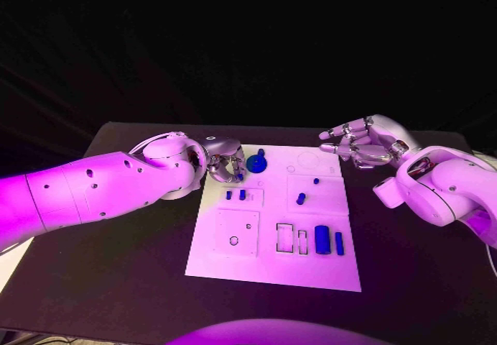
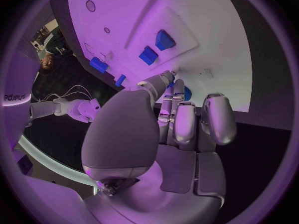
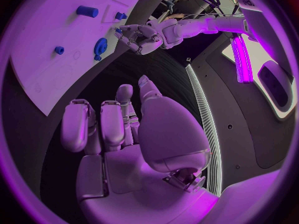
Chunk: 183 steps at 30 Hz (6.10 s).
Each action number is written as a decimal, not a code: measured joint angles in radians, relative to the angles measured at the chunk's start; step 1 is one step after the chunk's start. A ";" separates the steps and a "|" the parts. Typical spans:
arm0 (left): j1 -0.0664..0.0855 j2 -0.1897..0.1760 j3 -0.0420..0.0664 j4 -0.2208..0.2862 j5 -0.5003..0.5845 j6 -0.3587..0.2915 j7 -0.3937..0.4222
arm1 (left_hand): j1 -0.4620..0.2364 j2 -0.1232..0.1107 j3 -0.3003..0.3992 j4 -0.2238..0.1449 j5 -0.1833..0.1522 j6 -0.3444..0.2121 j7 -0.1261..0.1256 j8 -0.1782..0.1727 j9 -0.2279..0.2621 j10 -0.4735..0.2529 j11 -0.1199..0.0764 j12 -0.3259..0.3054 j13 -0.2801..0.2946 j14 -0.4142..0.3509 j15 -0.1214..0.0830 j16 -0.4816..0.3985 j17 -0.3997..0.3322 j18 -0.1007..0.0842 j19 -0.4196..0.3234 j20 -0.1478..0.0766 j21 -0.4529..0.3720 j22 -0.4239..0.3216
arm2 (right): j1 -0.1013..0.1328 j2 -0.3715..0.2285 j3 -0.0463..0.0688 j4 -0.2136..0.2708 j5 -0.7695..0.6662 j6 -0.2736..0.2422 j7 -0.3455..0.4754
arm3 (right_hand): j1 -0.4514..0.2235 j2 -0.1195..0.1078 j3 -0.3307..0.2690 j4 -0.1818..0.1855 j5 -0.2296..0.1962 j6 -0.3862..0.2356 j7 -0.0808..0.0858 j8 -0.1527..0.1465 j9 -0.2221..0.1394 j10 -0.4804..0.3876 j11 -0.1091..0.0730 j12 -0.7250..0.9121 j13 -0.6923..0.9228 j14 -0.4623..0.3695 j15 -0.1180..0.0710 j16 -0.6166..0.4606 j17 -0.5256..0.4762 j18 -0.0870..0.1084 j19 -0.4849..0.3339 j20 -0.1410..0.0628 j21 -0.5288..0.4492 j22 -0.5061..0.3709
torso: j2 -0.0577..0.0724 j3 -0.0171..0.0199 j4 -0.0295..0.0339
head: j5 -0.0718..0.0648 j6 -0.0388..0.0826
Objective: Assemble the parts on the task board
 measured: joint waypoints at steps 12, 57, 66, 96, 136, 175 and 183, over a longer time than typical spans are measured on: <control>0.000 0.003 0.000 -0.007 -0.009 0.010 -0.027 | -0.003 0.003 0.000 0.000 0.000 0.004 -0.004 0.000 0.000 0.000 0.000 0.000 0.001 0.000 0.000 0.000 -0.002 0.000 0.000 0.000 0.000 0.000 | 0.000 0.000 0.000 0.001 -0.001 0.001 0.000 | 0.000 0.000 0.000 0.000 0.000 0.000 0.000 0.000 0.000 0.000 0.000 0.000 0.000 0.000 0.000 0.000 0.000 0.000 0.000 0.000 0.000 0.000 | 0.000 -0.0003 -0.0006 | 0.001 0.000; -0.008 0.018 -0.002 -0.012 -0.015 0.053 -0.057 | -0.033 -0.017 -0.003 0.003 0.000 -0.054 0.029 -0.023 -0.027 -0.057 0.032 -0.034 -0.012 0.002 0.020 0.000 -0.023 0.000 0.003 0.018 -0.016 -0.012 | 0.000 -0.001 0.000 0.001 -0.003 0.011 0.000 | 0.000 0.000 -0.003 0.003 0.004 0.000 0.000 0.000 0.000 0.000 0.000 0.004 0.000 0.000 0.000 0.000 0.002 0.000 0.000 0.000 0.000 0.001 | 0.000 -0.0004 0.0000 | 0.000 -0.005; -0.008 0.019 -0.002 -0.014 -0.015 0.061 -0.069 | -0.033 -0.017 -0.003 0.003 0.000 -0.081 0.030 -0.023 -0.038 -0.066 0.034 -0.034 -0.015 0.005 0.024 -0.004 -0.030 0.000 0.003 0.018 -0.021 -0.014 | 0.000 -0.001 0.000 0.001 -0.003 0.012 0.000 | 0.000 0.000 -0.003 0.003 0.004 0.000 0.000 0.000 0.000 0.000 0.000 0.004 0.000 0.000 0.000 0.000 0.002 0.000 0.000 0.000 0.000 0.001 | 0.000 -0.0002 0.0002 | 0.000 -0.008; -0.007 -0.090 -0.007 -0.055 0.698 -0.120 0.160 | -0.019 0.018 0.046 -0.044 0.000 -0.091 0.050 0.035 -0.079 -0.093 0.044 0.071 -0.024 -0.209 0.045 -0.398 -0.534 0.086 -0.261 0.039 -0.643 -0.436 | -0.022 0.025 0.000 -0.017 -0.558 0.065 -0.147 | 0.153 -0.034 0.247 -0.083 -0.058 0.107 -0.013 0.007 0.005 -0.111 0.020 -0.602 -0.647 0.002 0.013 -0.165 -0.149 0.016 -0.017 0.004 -0.058 -0.070 | 0.000 0.0010 -0.0037 | -0.037 0.025; -0.013 -0.165 -0.016 0.108 1.553 -0.164 0.483 | -0.072 0.051 -0.106 -0.038 0.000 -0.097 0.036 0.076 -0.077 -0.114 0.028 0.225 0.049 -0.230 0.037 -0.391 -0.557 0.085 -0.246 0.039 -0.718 -0.498 | -0.059 0.143 -0.008 -0.043 -1.137 0.191 -0.360 | 0.069 -0.091 0.409 -0.083 -0.117 0.116 -0.015 -0.010 -0.010 -0.104 0.027 -0.661 -0.839 0.002 0.012 -0.193 -0.213 0.016 -0.009 0.005 -0.058 -0.082 | 0.000 0.0012 -0.0029 | -0.071 0.036; -0.013 -0.153 -0.017 0.101 1.561 -0.158 0.479 | -0.063 0.061 -0.120 -0.046 0.004 -0.122 0.043 0.080 -0.082 -0.141 0.034 0.249 0.059 -0.230 0.038 -0.386 -0.563 0.085 -0.239 0.039 -0.734 -0.507 | -0.077 0.150 -0.008 -0.036 -1.143 0.145 -0.373 | 0.076 -0.058 0.569 -0.169 -0.166 0.193 -0.032 0.002 0.023 0.008 0.014 -0.665 -0.872 -0.002 0.001 -0.167 -0.213 0.016 0.027 -0.009 -0.022 -0.007 | 0.000 0.0006 -0.0024 | -0.056 0.024; -0.013 -0.154 -0.017 0.099 1.561 -0.158 0.479 | -0.067 0.065 -0.120 -0.046 0.004 -0.122 0.043 0.080 -0.082 -0.148 0.034 0.249 0.060 -0.230 0.038 -0.386 -0.563 0.085 -0.239 0.039 -0.734 -0.508 | -0.078 0.132 -0.001 -0.003 -1.132 0.100 -0.373 | 0.073 -0.054 0.571 -0.171 -0.166 0.193 -0.032 0.002 0.023 0.008 0.014 -0.668 -0.873 -0.002 0.001 -0.167 -0.214 0.016 0.027 -0.009 -0.020 -0.007 | 0.000 0.0002 -0.0029 | -0.054 0.023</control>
